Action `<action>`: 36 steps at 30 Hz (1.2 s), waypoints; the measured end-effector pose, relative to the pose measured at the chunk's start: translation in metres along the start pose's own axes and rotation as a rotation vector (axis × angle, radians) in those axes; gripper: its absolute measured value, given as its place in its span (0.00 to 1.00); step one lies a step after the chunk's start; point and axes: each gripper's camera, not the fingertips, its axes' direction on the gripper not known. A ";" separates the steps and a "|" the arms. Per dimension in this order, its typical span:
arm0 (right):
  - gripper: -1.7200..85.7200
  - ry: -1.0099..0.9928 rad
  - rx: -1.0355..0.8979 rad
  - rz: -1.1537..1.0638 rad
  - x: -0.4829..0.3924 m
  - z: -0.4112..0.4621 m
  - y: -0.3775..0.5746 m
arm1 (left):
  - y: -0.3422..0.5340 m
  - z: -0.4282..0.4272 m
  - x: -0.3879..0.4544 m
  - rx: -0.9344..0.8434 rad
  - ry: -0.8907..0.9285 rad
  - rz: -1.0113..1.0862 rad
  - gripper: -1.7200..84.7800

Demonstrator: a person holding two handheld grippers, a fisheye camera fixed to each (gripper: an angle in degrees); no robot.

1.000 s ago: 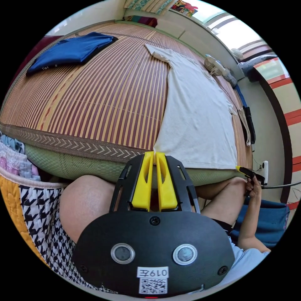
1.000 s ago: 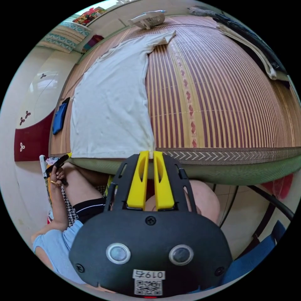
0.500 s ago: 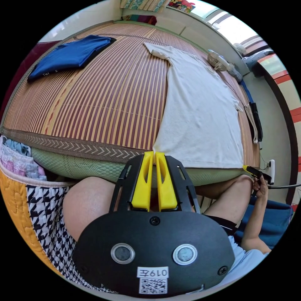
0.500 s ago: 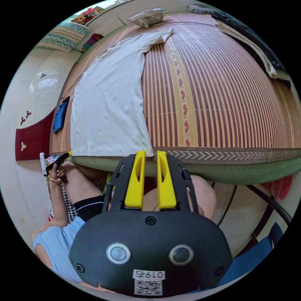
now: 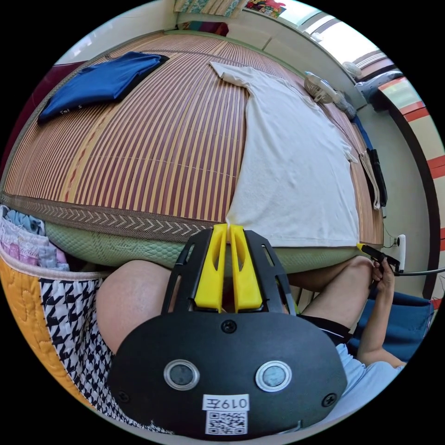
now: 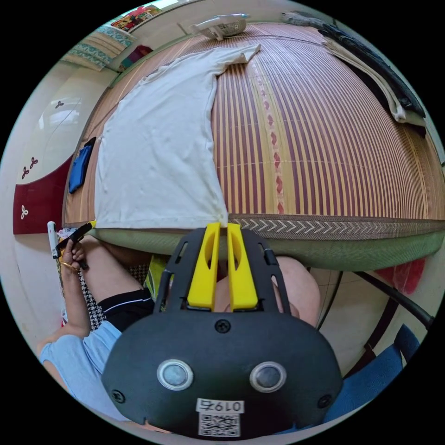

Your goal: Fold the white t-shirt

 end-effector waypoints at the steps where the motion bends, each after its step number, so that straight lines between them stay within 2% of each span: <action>1: 0.03 -0.011 0.002 -0.003 -0.002 -0.002 0.000 | -0.003 0.000 -0.001 -0.005 0.003 0.002 0.04; 21: 0.01 -0.091 0.028 -0.016 -0.050 -0.035 -0.009 | -0.044 -0.018 0.006 -0.025 -0.034 0.078 0.03; 24: 0.02 -0.050 -0.021 -0.004 -0.061 -0.025 -0.019 | -0.056 -0.009 0.008 -0.096 -0.027 0.093 0.03; 30: 0.06 0.109 -0.096 -0.053 -0.098 -0.017 -0.026 | -0.068 -0.016 0.019 -0.125 -0.040 0.124 0.03; 36: 0.02 0.055 0.126 -0.078 -0.125 -0.056 -0.030 | -0.078 -0.042 0.008 -0.022 0.090 0.059 0.03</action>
